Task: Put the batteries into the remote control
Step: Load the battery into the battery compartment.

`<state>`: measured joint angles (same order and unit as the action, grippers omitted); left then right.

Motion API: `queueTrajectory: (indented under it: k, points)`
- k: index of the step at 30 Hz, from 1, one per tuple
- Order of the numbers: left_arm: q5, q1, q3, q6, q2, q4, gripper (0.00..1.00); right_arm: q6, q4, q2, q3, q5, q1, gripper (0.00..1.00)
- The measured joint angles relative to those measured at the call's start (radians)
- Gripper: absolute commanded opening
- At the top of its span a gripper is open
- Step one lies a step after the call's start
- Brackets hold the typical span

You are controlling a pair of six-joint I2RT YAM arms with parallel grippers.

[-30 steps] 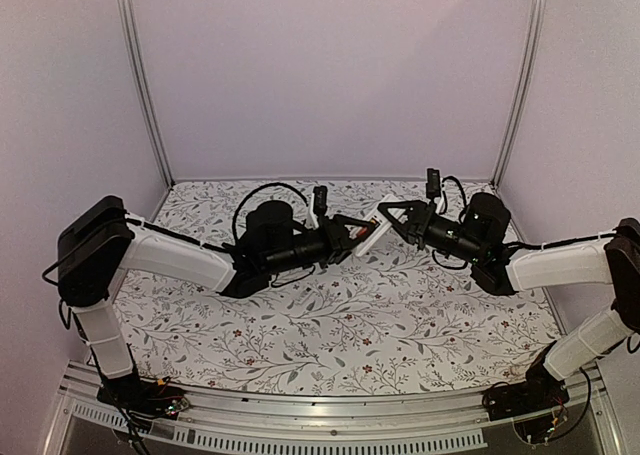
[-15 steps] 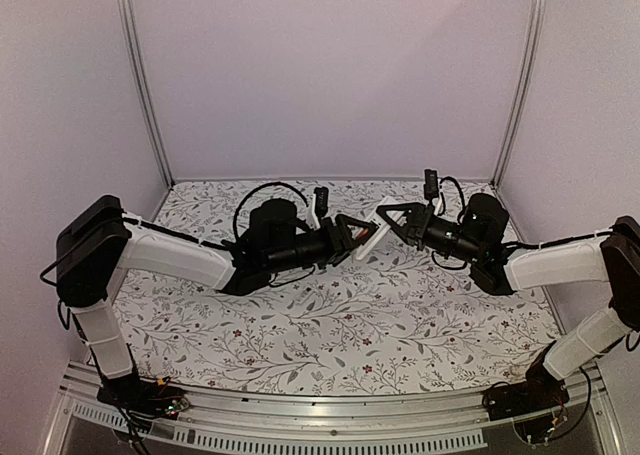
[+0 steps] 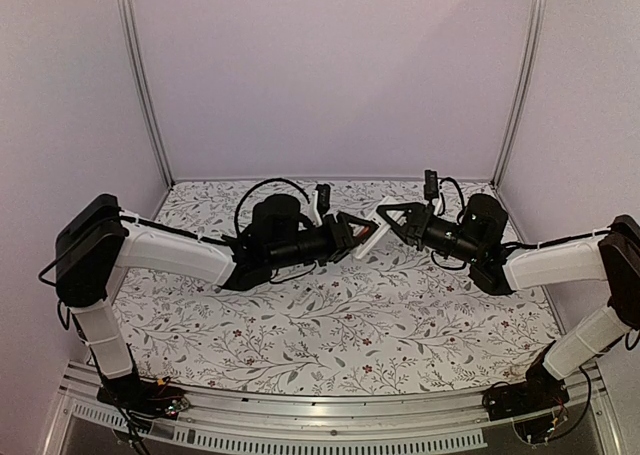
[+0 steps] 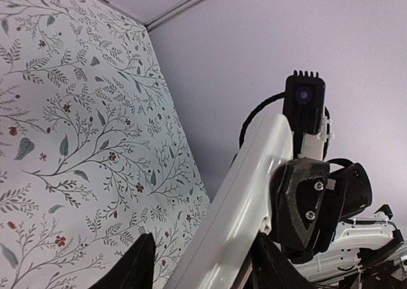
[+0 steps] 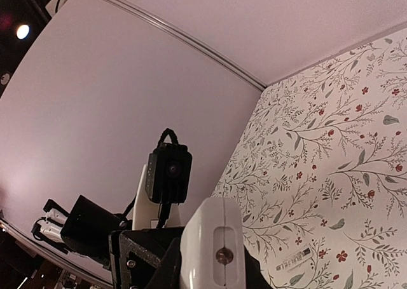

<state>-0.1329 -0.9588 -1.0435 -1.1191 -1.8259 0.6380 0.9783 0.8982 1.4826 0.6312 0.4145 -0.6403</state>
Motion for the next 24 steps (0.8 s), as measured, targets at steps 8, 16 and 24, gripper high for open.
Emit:
queueTrajectory:
  k: [8,16,24]
  points:
    - [0.017,0.001,-0.027,0.035,0.018,-0.064,0.47,0.025,0.004,-0.001,0.014,-0.008,0.002,0.0]
    - [0.014,0.002,-0.029,0.038,0.022,-0.063,0.55,0.051,0.023,-0.002,0.014,0.008,0.009,0.0]
    - [0.013,0.005,-0.003,0.082,0.045,-0.048,0.81,0.055,0.063,0.001,0.014,0.043,0.008,0.0]
